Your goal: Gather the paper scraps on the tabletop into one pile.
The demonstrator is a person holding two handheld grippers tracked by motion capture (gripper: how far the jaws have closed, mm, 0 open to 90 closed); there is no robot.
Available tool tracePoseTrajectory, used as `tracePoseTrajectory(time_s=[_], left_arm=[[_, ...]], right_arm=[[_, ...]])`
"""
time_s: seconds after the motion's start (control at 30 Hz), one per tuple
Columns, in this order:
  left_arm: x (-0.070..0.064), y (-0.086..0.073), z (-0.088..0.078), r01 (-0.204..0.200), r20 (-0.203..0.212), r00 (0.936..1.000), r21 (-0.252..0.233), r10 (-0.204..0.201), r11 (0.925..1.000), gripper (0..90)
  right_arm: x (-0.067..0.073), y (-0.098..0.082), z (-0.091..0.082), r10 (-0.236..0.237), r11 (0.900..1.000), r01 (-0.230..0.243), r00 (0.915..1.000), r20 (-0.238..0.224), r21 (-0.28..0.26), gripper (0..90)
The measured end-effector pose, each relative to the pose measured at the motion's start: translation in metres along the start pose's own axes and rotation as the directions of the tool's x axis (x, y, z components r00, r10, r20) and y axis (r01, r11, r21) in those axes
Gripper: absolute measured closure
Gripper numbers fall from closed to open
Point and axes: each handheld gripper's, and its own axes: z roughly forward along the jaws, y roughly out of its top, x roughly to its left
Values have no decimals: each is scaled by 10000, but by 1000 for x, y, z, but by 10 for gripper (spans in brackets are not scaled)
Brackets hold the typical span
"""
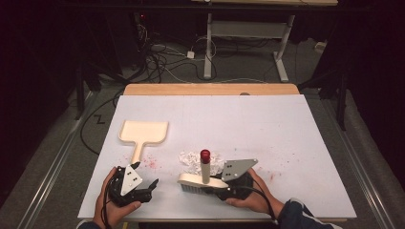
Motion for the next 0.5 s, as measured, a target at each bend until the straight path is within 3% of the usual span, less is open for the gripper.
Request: tracePoseTrajectory(time_s=[0.13,0.27,0.33,0.5], left_arm=[[-2,-1,2,-150,149,9998,131,148,9998,170],[-3,-2,4,-173,247,9996,209,168,9996,170],[-3,-1,4,-344,255,9991,169,339,9993,170],[-5,-1,4,-469,281,9985,228,463,9986,170]], right_arm=[[-9,4,16,-238,9997,237,9996,142,73,677],[-25,9,18,-416,9991,408,9941,998,108,677],[-32,9,15,-349,9994,343,9893,1420,70,677],[-40,12,-6,52,9986,42,9843,1766,-531,676]])
